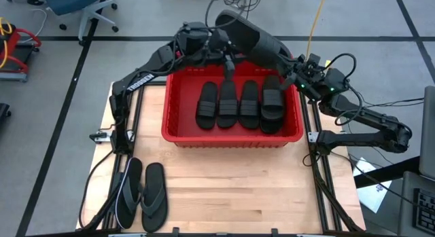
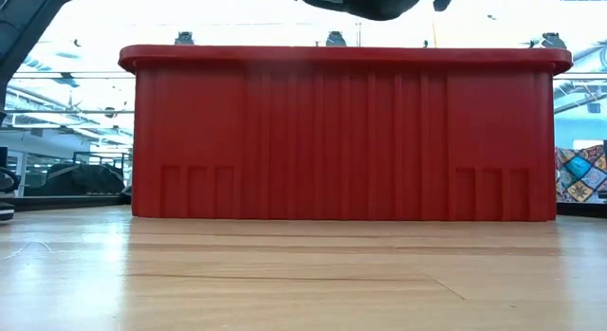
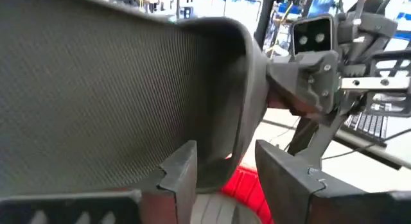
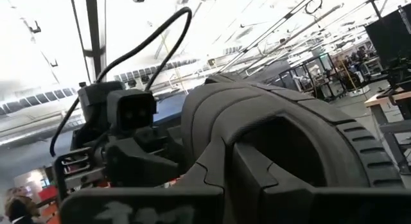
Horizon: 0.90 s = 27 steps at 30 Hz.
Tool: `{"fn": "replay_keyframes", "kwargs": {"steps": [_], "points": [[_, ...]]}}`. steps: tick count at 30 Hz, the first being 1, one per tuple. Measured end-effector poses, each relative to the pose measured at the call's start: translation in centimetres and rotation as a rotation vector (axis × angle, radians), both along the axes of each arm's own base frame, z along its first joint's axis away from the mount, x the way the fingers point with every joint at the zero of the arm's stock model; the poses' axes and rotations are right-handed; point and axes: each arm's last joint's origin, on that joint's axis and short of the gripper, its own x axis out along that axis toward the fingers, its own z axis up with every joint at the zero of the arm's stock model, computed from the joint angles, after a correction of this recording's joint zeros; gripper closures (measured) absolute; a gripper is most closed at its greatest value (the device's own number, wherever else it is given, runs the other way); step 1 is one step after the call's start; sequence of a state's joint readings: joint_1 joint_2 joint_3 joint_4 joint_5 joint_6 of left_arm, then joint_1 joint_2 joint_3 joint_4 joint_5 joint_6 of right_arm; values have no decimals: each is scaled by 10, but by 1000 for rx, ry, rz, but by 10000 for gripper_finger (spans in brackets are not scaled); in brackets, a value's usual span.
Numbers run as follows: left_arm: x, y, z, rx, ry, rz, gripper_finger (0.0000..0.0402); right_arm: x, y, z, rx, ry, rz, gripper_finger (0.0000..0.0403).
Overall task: Pick and place slides into bin
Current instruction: Put the black slide into the red bin
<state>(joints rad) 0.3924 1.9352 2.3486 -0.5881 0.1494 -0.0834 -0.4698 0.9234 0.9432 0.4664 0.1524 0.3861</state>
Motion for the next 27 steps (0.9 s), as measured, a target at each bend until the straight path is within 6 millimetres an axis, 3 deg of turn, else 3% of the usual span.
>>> {"fn": "replay_keyframes", "kwargs": {"steps": [11,14,17,20,27], "points": [[17,-9,-13,99,44,-140,253,1,2,3,-23,-27,83,402],[20,-7,-16,130,54,-144,271,2,2,2,6,-39,106,403],[21,-6,-20,216,89,-177,321,4,2,1,2,-29,140,403],[16,-3,-21,229,125,-207,386,5,2,-2,4,5,158,398],[-14,6,-16,155,195,-293,397,4,8,-5,-63,106,300,362]]}}
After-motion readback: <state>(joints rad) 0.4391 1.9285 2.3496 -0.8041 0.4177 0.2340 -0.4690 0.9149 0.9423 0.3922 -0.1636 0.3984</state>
